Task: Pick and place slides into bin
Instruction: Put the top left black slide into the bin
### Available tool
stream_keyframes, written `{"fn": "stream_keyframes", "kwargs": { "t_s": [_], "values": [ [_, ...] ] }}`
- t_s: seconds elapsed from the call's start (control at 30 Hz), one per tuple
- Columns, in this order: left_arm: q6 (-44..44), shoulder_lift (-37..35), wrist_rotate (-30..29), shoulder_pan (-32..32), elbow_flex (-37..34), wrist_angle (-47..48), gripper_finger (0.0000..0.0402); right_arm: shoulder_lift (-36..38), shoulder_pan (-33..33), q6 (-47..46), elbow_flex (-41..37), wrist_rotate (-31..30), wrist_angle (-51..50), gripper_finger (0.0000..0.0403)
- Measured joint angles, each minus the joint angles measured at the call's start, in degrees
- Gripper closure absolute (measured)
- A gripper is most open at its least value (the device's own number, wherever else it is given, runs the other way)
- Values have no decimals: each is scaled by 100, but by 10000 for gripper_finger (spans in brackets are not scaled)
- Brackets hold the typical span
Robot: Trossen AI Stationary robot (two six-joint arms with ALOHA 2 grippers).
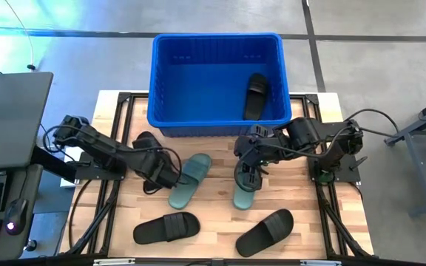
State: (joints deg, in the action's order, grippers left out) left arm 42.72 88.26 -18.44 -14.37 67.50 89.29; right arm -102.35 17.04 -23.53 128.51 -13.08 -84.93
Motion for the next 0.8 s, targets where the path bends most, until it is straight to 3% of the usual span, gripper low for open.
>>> {"fn": "stream_keyframes", "kwargs": {
  "t_s": [0.17, 0.3, 0.63, 0.8],
  "values": [
    [548, 13, -230, 28, -334, -57, 240, 0, 0, 32, 0, 0, 4, 229],
    [836, 9, 39, 52, -698, 39, 240, 0, 0, 41, 0, 0, 7, 229],
    [807, 12, 273, 52, -1416, -720, 240, 0, 0, 15, 0, -2, 42, 229],
    [888, 12, -274, 52, -1431, -762, 240, 0, 0, -2, 0, -2, 73, 229]
  ]
}}
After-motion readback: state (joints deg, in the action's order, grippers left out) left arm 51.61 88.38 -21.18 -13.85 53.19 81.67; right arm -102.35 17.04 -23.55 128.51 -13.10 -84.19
